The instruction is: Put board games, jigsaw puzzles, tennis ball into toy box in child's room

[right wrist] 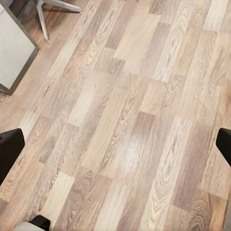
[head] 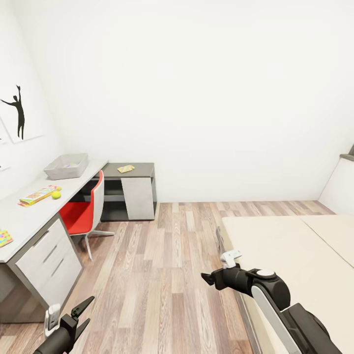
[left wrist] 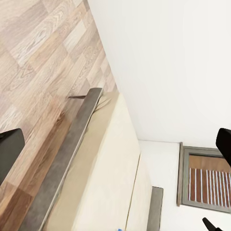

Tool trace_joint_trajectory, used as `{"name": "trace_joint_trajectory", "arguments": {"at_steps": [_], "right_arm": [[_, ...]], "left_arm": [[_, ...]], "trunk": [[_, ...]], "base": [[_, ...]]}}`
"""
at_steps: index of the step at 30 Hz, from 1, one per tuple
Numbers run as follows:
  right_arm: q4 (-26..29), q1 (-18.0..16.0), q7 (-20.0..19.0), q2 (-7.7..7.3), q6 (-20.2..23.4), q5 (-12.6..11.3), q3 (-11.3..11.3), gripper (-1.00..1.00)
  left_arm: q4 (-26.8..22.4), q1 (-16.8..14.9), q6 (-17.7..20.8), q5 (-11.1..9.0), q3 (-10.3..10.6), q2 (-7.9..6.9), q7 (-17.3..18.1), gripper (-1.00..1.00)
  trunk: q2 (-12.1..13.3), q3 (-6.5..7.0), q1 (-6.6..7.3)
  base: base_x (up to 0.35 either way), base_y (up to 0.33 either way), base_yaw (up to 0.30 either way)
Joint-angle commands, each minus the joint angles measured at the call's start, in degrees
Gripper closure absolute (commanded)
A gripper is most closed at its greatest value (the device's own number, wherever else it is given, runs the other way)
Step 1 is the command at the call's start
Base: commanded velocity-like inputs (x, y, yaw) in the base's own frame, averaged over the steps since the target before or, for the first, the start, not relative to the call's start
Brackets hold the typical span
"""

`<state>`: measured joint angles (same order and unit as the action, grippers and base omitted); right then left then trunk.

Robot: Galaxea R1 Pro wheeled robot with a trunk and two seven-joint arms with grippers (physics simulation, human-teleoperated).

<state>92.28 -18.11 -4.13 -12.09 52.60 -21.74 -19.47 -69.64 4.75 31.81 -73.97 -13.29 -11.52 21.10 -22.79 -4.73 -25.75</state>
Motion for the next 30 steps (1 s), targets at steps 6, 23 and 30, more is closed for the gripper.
{"name": "trace_joint_trajectory", "arguments": {"at_steps": [6, 23, 30], "right_arm": [[0.08, -0.08, -0.44, -0.25, 0.25, 0.47, 0.01, -1.0], [0.11, -0.09, -0.44, -0.97, 0.29, 0.47, 0.01, -1.0], [0.1, -0.09, -0.44, -1.0, 0.25, 0.47, -0.02, -1.0]], "left_arm": [[-0.04, 0.0, 0.44, -0.42, -0.17, -0.01, -0.07, -1.0], [-0.02, 0.0, 0.44, -0.41, -0.24, 0.01, -0.01, -1.0], [0.02, 0.0, 0.44, -0.43, -0.24, 0.0, -0.01, -1.0]], "trunk": [[-0.12, -0.12, -0.03], [-0.12, -0.12, -0.03], [-0.12, -0.12, -0.03]], "base": [[-0.064, -0.101, 0.0], [-0.011, -0.039, 0.0], [-0.001, -0.003, 0.0]]}}
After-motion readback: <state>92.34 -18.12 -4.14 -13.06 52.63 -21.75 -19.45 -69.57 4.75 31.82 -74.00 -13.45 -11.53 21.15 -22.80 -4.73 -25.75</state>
